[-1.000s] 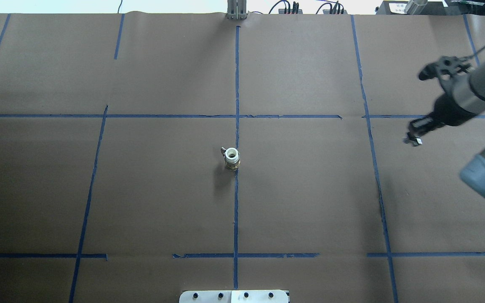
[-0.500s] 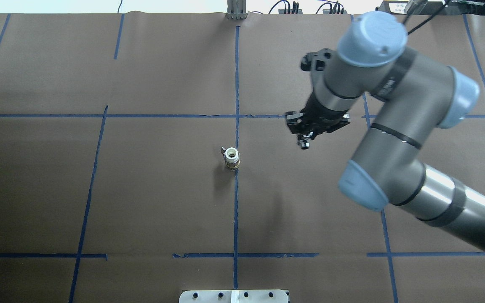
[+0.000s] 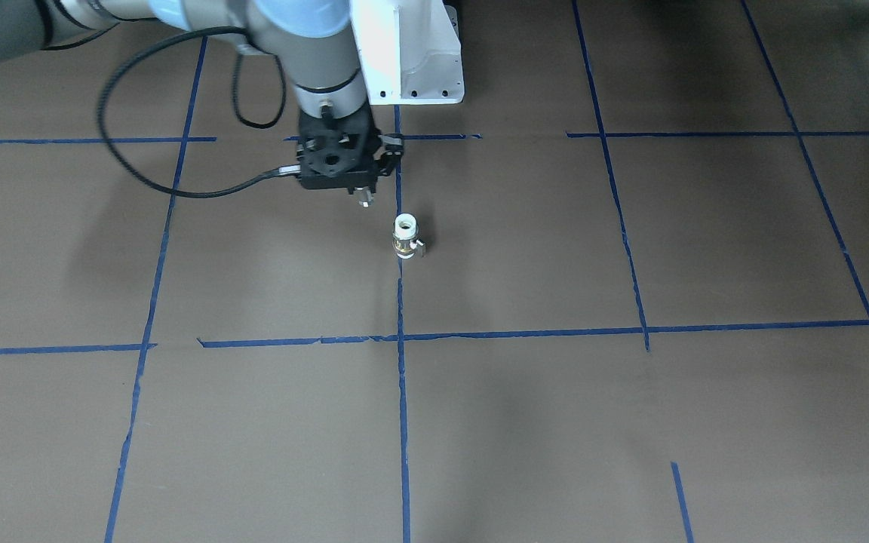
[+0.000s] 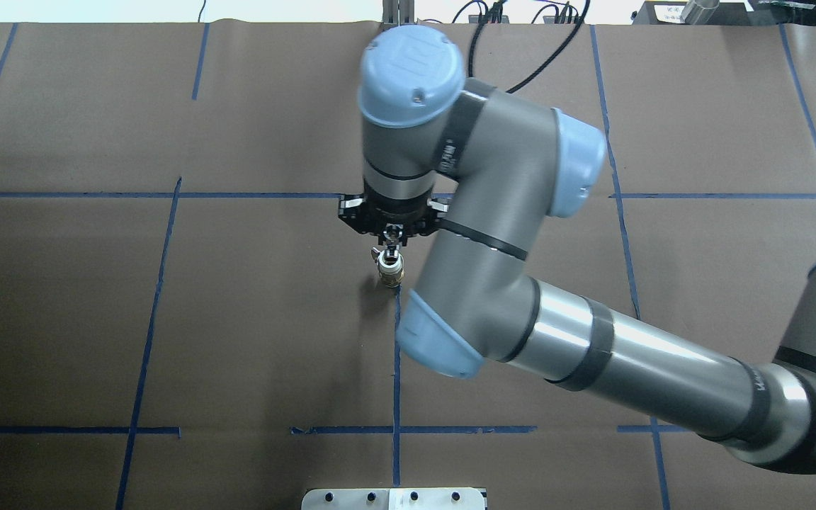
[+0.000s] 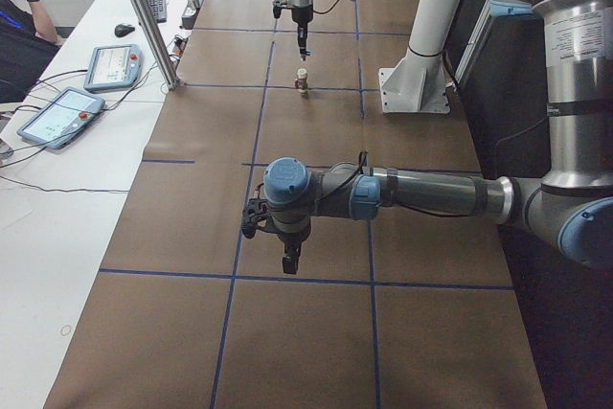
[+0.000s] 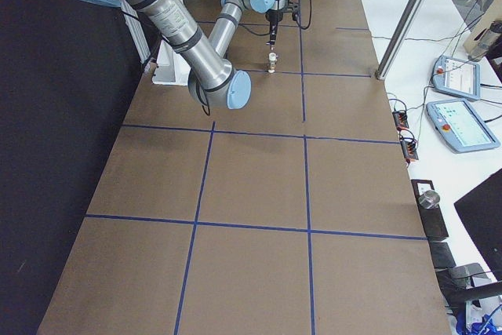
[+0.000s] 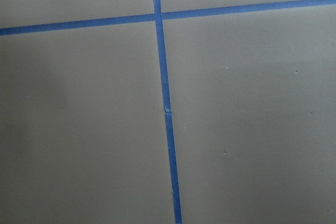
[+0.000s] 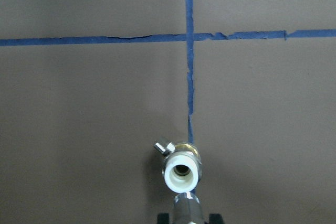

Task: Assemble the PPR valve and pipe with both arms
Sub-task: 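Lower the chrome valve onto the top of the pipe fitting with the right gripper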

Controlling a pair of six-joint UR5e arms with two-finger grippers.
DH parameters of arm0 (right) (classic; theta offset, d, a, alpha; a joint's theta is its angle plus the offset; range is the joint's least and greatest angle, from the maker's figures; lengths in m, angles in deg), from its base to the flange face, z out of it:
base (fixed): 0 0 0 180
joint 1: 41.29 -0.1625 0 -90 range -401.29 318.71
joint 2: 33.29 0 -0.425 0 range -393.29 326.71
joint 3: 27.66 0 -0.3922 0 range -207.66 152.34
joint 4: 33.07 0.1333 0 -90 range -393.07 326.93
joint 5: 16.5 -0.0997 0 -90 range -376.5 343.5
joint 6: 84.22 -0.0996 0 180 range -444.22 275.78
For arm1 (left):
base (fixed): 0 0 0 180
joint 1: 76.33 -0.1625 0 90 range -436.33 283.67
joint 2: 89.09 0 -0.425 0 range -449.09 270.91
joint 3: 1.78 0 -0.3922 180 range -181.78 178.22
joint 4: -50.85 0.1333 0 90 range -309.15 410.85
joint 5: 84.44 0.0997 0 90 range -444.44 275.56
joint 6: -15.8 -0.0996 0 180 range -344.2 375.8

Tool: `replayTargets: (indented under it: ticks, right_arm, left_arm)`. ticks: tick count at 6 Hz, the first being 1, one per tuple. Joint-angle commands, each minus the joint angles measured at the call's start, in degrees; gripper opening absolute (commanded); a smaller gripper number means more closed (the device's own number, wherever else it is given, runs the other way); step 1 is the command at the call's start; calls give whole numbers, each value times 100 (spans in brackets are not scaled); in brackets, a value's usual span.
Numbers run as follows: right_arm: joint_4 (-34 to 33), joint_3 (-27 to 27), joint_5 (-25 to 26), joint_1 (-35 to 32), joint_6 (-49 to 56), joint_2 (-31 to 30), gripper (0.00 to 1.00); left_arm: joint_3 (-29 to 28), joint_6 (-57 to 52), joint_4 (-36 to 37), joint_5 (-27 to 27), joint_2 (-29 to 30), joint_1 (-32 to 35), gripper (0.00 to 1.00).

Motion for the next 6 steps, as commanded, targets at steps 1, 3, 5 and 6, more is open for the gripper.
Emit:
replayTargets:
  ticks: [1, 3, 5, 6]
  right_arm:
    - [-17, -354, 59, 46, -48, 205, 0]
    - [-96, -389, 164, 107, -48, 152, 0]
    - [-97, -389, 270, 204, -48, 73, 0]
    - [-88, -398, 322, 222, -48, 73, 0]
  left_arm:
    - [-14, 2, -3, -1, 11, 0, 100]
    - [3, 2, -3, -9, 11, 0, 100]
    - [3, 2, -3, -10, 11, 0, 100]
    - [3, 2, -3, -10, 11, 0, 100]
